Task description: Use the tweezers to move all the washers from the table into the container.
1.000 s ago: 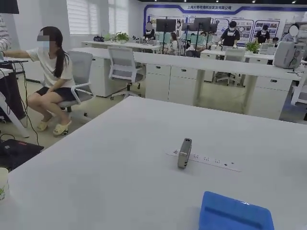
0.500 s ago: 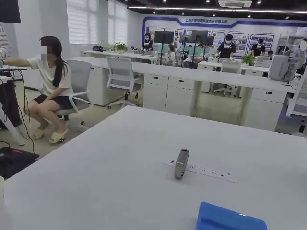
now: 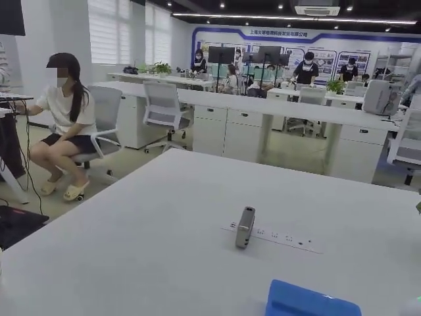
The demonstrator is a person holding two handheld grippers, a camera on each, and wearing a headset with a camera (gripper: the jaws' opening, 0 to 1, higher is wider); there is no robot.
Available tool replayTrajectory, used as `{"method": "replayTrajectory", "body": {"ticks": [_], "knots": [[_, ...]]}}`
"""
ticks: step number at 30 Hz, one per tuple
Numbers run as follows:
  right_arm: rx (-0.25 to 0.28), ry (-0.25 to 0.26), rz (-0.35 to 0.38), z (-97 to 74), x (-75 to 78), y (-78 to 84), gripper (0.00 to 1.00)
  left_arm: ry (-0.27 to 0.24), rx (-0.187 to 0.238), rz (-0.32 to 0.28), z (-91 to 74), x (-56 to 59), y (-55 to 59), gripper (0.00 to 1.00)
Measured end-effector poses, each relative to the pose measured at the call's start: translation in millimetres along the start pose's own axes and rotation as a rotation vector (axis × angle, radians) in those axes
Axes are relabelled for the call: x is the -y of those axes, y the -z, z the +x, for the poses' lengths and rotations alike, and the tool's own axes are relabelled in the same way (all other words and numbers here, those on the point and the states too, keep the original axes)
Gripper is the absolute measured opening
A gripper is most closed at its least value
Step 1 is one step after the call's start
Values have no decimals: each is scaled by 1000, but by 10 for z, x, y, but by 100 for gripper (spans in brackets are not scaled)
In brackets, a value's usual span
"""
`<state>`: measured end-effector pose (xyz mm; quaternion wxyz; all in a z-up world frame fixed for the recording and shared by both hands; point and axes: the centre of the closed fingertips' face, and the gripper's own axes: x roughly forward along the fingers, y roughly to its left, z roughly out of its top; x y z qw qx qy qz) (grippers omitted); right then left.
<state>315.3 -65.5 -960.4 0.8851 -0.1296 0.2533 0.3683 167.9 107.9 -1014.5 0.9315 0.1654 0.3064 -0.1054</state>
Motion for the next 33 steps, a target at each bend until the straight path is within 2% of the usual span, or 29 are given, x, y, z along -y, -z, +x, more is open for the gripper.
{"method": "replayTrajectory", "body": {"ticks": [17,33], "knots": [[28,1,1,-7,56,-156,1,1,-3,3,-4,1,4,95],[36,24,-11,65,219,-245,1,3,-17,8,6,6,35,95]]}}
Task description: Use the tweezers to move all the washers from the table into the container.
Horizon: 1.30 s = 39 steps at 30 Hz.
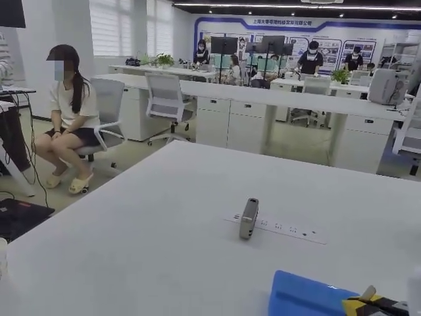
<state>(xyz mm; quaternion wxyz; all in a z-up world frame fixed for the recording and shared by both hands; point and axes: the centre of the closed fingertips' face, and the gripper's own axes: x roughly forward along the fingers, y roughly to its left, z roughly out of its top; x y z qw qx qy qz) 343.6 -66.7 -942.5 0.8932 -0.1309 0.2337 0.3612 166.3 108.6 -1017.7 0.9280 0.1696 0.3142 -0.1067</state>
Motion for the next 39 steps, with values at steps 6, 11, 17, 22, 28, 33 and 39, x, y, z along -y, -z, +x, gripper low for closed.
{"method": "replayTrajectory", "body": {"ticks": [6,11,17,22,28,33,39], "knots": [[-8,3,1,80,54,11,1,1,-4,4,7,2,8,95],[-16,12,-10,163,96,37,1,2,-5,3,4,5,7,95],[-26,15,9,240,141,81,1,2,-20,5,16,6,34,95],[-38,12,14,297,198,124,1,3,-30,4,21,7,49,95],[-45,13,16,352,246,162,1,5,-35,7,25,12,57,95],[-55,12,21,394,254,209,1,4,-41,5,26,12,68,95],[-69,8,26,424,225,260,1,6,-46,6,29,18,76,95]]}}
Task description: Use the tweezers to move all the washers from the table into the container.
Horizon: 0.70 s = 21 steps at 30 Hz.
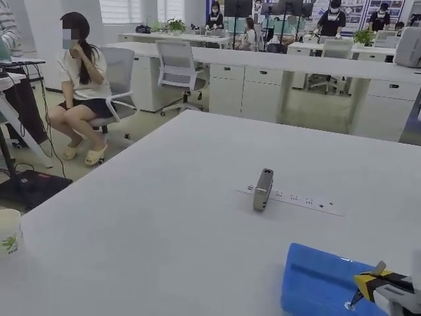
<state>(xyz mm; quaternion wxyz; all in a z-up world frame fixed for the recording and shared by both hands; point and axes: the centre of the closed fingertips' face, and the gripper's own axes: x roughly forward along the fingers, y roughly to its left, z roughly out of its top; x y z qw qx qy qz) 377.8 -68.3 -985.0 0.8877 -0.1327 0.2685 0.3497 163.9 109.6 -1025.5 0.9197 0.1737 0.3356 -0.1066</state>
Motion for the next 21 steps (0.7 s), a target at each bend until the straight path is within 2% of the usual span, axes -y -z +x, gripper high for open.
{"method": "replayTrajectory", "body": {"ticks": [6,9,21], "knots": [[-12,-1,0,22,-24,33,1,-3,2,-4,-3,-6,-5,95],[-17,-3,3,39,-35,52,1,0,19,-8,-16,-1,-37,95],[-34,-8,17,123,-43,129,1,1,13,-8,-14,-2,-27,94]]}}
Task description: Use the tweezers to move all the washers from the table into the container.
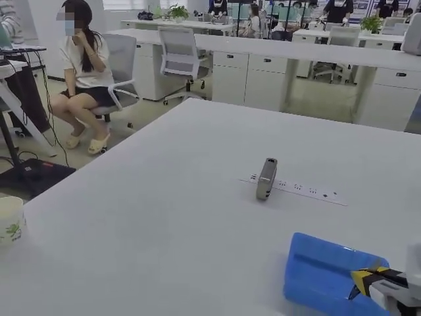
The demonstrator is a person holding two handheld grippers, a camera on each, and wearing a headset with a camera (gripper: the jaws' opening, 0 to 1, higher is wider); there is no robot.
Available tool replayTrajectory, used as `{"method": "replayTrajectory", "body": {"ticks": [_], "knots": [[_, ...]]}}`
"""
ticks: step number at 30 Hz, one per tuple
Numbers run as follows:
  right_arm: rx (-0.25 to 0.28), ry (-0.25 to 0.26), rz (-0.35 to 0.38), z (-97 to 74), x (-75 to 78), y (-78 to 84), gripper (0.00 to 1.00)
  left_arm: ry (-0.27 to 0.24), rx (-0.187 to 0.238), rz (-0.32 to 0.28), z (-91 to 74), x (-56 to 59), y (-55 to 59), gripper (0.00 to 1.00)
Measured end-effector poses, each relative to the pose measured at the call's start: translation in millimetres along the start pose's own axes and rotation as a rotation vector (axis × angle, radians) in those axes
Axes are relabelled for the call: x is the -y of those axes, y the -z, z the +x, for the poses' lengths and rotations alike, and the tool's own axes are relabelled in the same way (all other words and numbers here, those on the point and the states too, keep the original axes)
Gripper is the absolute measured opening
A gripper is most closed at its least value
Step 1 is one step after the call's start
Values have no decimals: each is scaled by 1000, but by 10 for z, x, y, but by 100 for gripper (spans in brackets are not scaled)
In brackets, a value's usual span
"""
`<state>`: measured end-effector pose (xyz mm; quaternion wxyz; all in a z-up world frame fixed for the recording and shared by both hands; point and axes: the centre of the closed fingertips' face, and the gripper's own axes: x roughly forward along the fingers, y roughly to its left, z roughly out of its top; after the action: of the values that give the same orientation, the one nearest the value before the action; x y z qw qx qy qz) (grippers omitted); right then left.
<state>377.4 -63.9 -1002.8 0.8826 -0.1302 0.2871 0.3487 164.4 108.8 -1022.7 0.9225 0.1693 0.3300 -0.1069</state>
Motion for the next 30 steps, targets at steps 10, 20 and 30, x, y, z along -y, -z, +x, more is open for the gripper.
{"method": "replayTrajectory", "body": {"ticks": [10,20,30], "knots": [[-7,-8,4,64,14,39,1,2,-6,3,4,5,9,94],[-6,-16,14,141,54,45,1,4,-15,7,10,8,23,94],[-6,-22,20,155,9,58,1,1,-18,4,11,1,28,94]]}}
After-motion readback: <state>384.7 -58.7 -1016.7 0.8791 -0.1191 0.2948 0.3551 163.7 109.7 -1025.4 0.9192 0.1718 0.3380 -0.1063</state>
